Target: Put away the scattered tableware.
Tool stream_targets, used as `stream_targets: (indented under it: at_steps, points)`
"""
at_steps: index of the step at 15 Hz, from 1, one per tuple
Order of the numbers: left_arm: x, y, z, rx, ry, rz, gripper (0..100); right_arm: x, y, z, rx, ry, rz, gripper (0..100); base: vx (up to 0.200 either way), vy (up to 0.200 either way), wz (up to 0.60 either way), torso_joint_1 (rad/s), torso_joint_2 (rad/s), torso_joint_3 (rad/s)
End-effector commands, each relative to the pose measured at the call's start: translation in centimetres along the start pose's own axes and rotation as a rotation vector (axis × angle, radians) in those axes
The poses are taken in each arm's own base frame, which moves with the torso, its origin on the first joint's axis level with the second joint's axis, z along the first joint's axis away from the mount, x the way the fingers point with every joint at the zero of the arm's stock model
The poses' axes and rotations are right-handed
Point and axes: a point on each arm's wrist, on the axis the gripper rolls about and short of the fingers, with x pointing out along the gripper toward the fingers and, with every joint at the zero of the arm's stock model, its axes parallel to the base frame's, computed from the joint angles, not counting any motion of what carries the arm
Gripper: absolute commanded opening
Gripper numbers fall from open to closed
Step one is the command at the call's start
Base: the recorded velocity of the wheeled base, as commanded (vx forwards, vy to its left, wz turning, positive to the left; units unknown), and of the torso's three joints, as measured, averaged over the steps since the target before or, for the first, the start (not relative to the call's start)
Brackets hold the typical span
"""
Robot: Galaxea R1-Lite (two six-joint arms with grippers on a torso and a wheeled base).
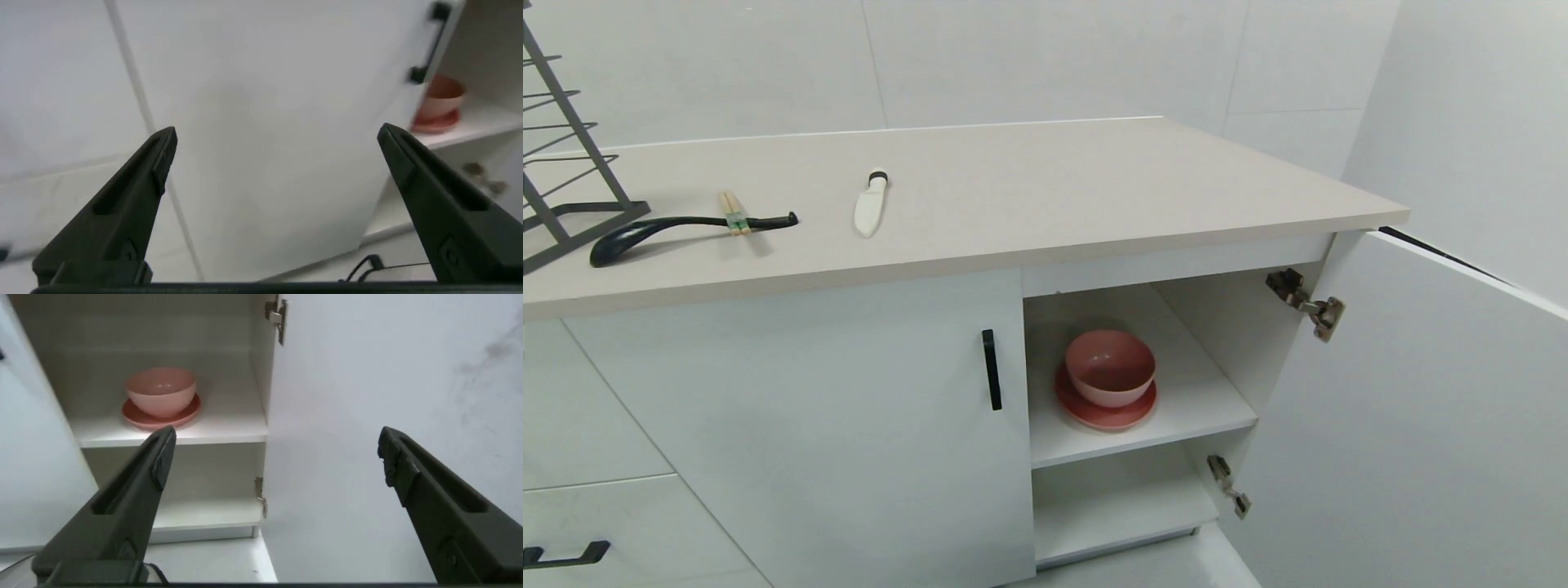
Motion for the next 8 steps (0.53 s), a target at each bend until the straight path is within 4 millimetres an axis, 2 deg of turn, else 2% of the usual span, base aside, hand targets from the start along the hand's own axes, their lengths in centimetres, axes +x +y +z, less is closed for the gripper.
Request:
stream_targets:
  at_steps: [1, 4, 8]
  points:
    - [-0.94, 0.02, -0.99, -0.003, -0.031, 0.101, 100, -0.11, 0.02, 0.05, -0.003, -0.012, 0.004, 100, 0.000, 0.000, 0.00, 0.000, 0.00, 0.000]
    - [-0.94, 0.08, -1.07, 0.007, -0.022, 0.129, 100, -0.01, -0.04, -0.44, 0.004, 0.012, -0.029, 100, 0.000, 0.000, 0.00, 0.000, 0.00, 0.000]
    - [-0.98, 0.25, -0.91, 0.102, -0.025, 0.203, 100, -0.03, -0.14, -0.52, 0.057, 0.024, -0.078, 100, 0.000, 0.000, 0.00, 0.000, 0.00, 0.000]
